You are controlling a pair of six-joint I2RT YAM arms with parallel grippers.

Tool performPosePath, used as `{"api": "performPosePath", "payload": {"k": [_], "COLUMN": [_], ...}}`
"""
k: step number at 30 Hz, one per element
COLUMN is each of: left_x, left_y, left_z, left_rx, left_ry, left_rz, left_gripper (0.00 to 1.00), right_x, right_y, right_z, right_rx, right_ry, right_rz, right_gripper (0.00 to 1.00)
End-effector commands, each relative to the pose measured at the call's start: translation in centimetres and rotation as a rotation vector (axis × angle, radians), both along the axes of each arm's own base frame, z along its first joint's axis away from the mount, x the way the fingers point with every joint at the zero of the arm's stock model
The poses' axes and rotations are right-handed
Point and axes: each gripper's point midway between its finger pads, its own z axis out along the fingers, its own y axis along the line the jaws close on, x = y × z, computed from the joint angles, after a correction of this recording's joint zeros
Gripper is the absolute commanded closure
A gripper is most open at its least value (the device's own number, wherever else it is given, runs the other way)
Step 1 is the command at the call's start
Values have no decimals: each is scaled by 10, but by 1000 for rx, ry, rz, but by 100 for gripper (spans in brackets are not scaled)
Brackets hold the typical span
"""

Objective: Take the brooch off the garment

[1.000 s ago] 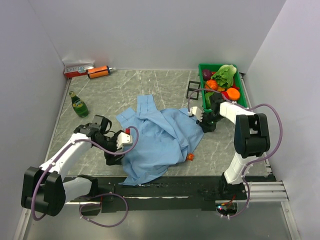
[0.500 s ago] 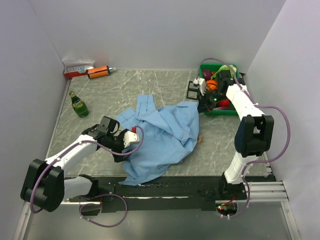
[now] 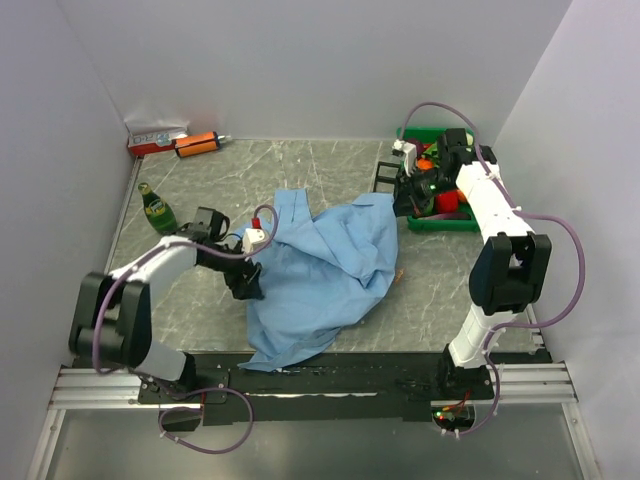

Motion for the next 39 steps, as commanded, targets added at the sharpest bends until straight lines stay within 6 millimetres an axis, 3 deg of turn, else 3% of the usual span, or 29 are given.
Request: {"api": "performPosePath", "payload": {"k": [1, 3, 4, 6, 7, 8, 11, 12, 14, 15, 17, 18, 20, 21, 24, 25, 26, 27, 28, 29, 30, 31, 32, 33, 34, 35, 36, 37, 39], "left_x": [-9, -8, -6, -2, 5, 12, 46, 71, 93, 117, 135, 147, 157, 163, 159, 151, 147, 145, 130, 124, 118, 104, 99, 93, 81, 75, 71, 64, 60], "left_y": [-16, -16, -16, -11, -9, -6, 18, 31, 48, 65, 81, 98, 113, 129, 144, 144, 146, 146, 142, 143, 143, 142, 146, 147, 147, 147, 149, 148, 147], "left_z": [11, 1, 3, -1, 6, 15, 55, 83, 122, 161, 198, 234, 261, 285, 311, 321, 310, 312, 320, 300, 295, 298, 277, 270, 269, 251, 244, 240, 226], "left_rx": [-99, -86, -81, -54, -57, -67, -79, -78, -82, -84, -97, -92, -94, -90, -82, -69, -57, -53, -44, -30, -13, 4, 35, 60, 78, 88, 105, 110, 105], "left_ry": [76, 129, 144, 182, 175, 151, 27, -65, -155, -268, -331, -423, -482, -552, -632, -673, -657, -683, -723, -687, -696, -720, -681, -684, -693, -655, -646, -644, -615], "left_rz": [-143, -147, -153, -144, -129, -110, -14, 29, 87, 136, 195, 232, 282, 321, 375, 380, 395, 402, 399, 407, 404, 411, 431, 423, 431, 439, 446, 447, 455], "left_gripper": [23, 40, 60, 80, 92, 97, 99, 99, 99, 99, 99, 99, 99, 99, 99, 99, 99, 99, 99, 99, 99, 99, 99, 99, 99, 99, 99, 99, 99], "right_x": [8, 9, 10, 13, 16, 20, 44, 57, 80, 97, 116, 127, 137, 140, 139, 137, 136, 129, 124, 122, 110, 101, 97, 81, 75, 67, 55, 45, 29], "right_y": [6, 10, 12, 15, 16, 16, 16, 17, 13, 11, 4, 2, -5, -6, -6, -5, -5, -6, -6, -8, -6, -3, -4, -2, -13, -14, -14, -13, -11], "right_z": [29, 29, 28, 35, 36, 41, 69, 94, 114, 147, 171, 201, 231, 244, 277, 278, 276, 280, 274, 260, 260, 249, 220, 219, 185, 173, 170, 148, 136], "right_rx": [56, 68, 68, 68, 66, 70, 93, 106, 138, 164, 200, 234, 285, 307, 380, 392, 390, 392, 379, 362, 360, 340, 314, 310, 265, 250, 241, 219, 204], "right_ry": [-39, -25, -21, -42, -47, -65, -120, -189, -198, -295, -332, -425, -468, -496, -548, -536, -525, -530, -506, -466, -452, -418, -344, -336, -266, -241, -233, -184, -143], "right_rz": [-41, -47, -46, -36, -36, -38, -92, -109, -209, -244, -350, -371, -460, -480, -515, -522, -527, -527, -527, -532, -513, -491, -488, -470, -484, -477, -465, -444, -423], "right_gripper": [100, 100, 100, 100, 100, 100, 100, 100, 100, 100, 100, 100, 100, 100, 100, 100, 100, 100, 100, 100, 100, 100, 100, 100, 100, 100, 100, 100, 100]}}
